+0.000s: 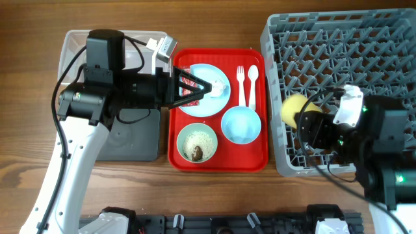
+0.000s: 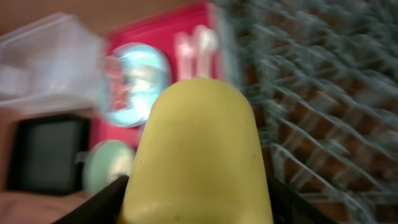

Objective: Sort waste into correct bins and load items into the dishwasher rack
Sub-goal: 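Place the yellow cup into the rack with the right gripper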

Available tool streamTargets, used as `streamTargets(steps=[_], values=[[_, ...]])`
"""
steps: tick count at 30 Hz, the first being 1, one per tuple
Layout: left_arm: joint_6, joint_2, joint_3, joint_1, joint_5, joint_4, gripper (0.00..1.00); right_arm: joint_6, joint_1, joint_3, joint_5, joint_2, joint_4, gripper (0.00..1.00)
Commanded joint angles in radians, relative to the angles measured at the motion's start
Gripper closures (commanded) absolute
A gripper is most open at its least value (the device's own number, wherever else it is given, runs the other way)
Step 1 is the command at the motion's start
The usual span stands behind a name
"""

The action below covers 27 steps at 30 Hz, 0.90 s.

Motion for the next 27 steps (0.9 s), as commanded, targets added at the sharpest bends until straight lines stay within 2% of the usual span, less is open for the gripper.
streamTargets(steps=[1, 9, 10, 14, 16, 18, 21, 23, 24, 25, 27], values=[[0.009, -0.004, 0.011, 0.003, -0.032, -0.003, 0.10, 0.057, -0.004, 0.011, 0.261, 0.089, -0.065, 0.55], [0.066, -0.004, 0.011, 0.003, -0.045, -0.081, 0.09, 0.071, -0.004, 0.011, 0.245, 0.367, -0.090, 0.54], [0.066, -0.004, 0.011, 0.003, -0.062, -0.095, 0.09, 0.064, -0.004, 0.011, 0.227, 0.404, -0.081, 0.49], [0.089, -0.004, 0.011, 0.003, -0.092, -0.121, 0.09, 0.047, -0.004, 0.015, 0.163, 0.456, -0.068, 0.15], [0.088, -0.004, 0.011, 0.001, -0.125, -0.135, 0.07, 0.047, -0.004, 0.039, 0.181, 0.446, -0.059, 0.05], [0.089, -0.004, 0.011, -0.008, -0.174, -0.148, 0.06, 0.047, -0.004, 0.077, 0.188, 0.428, -0.056, 0.03], [0.089, -0.004, 0.011, -0.045, -0.309, -0.177, 0.06, 0.045, -0.002, 0.153, 0.183, 0.375, -0.044, 0.03], [0.088, -0.004, 0.011, -0.089, -0.472, -0.214, 0.10, 0.017, -0.001, 0.192, 0.132, 0.323, 0.001, 0.03], [0.087, -0.002, 0.011, -0.124, -0.586, -0.240, 0.12, 0.006, -0.001, 0.202, 0.093, 0.299, 0.031, 0.03], [0.083, 0.007, 0.010, -0.194, -0.774, -0.283, 0.13, -0.005, -0.001, 0.207, 0.009, 0.249, 0.103, 0.03], [0.062, 0.031, 0.008, -0.284, -0.955, -0.329, 0.18, 0.000, -0.001, 0.207, -0.048, 0.208, 0.166, 0.03]])
